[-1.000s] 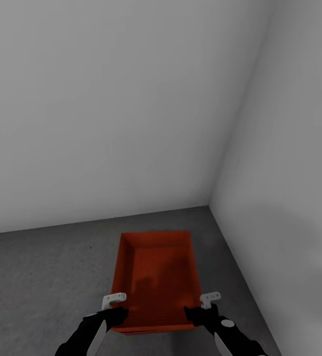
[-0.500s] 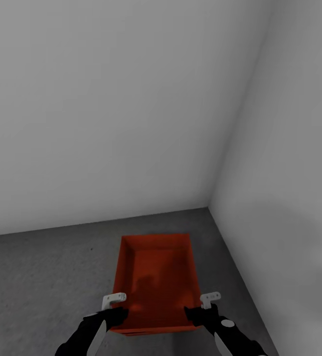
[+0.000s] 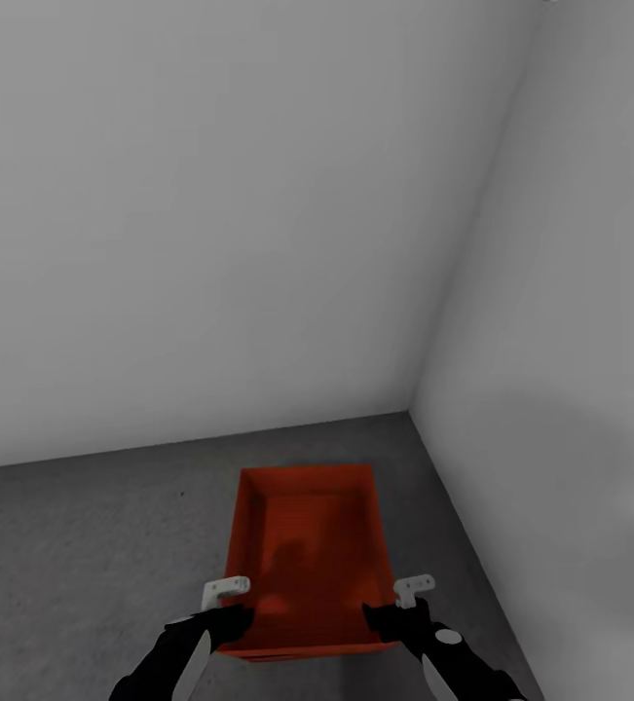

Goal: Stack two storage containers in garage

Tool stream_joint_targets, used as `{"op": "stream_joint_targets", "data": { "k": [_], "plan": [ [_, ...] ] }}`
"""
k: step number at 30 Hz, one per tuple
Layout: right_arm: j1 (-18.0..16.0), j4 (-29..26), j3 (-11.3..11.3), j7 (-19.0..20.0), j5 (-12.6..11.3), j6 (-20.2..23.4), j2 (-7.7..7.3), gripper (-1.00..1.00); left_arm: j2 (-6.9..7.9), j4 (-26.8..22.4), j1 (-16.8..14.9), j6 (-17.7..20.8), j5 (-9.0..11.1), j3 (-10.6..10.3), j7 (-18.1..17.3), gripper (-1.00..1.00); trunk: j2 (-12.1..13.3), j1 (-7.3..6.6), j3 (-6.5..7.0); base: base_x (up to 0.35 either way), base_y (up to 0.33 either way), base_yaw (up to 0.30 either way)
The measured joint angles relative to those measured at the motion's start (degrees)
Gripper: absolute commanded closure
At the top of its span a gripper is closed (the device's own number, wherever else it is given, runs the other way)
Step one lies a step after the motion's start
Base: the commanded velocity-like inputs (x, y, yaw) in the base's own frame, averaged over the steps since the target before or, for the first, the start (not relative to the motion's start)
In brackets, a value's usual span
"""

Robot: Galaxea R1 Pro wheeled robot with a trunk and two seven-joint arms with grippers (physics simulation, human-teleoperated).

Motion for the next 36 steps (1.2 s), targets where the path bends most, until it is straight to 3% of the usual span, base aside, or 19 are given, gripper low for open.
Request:
{"op": "stream_joint_targets", "data": {
  "k": [17, 25, 28, 31, 36],
  "plan": [
    [0.0, 0.0, -0.1, -0.1, -0.1, 0.0, -0.09, -1.00, -0.30, 0.1, 0.0, -0.9, 0.1, 0.0, -0.1, -1.00, 6.8, -3.70, 3.05, -0.267, 0.000, 0.000],
    [0.0, 0.2, -0.2, -0.7, -0.2, 0.0, -0.70, -1.00, 0.58, 0.8, 0.0, -1.6, -0.2, 0.4, 0.0, -1.00, 10.0, -5.46, 4.49, -0.339, 0.000, 0.000],
    [0.0, 2.7, -0.2, -0.8, -0.3, 0.0, -1.57, -1.00, 2.45, 2.7, 0.0, -2.1, -0.4, 0.4, 0.1, -1.00, 11.2, -6.12, 5.03, -0.339, 0.000, 0.000],
    [0.0, 5.6, -0.2, -0.9, -0.3, -0.2, -2.07, -1.00, 4.30, 7.1, 0.1, -5.0, -0.4, 0.4, 0.1, -1.00, 12.4, -6.77, 5.56, -0.339, 0.000, 0.000],
    [0.0, 14.0, -0.3, -1.0, -0.2, -5.7, -3.32, -1.00, 8.15, 20.3, 0.1, -16.5, -0.4, 0.5, 0.3, -1.00, 14.4, -7.87, 6.45, -0.339, 0.000, 0.000]
  ]
}}
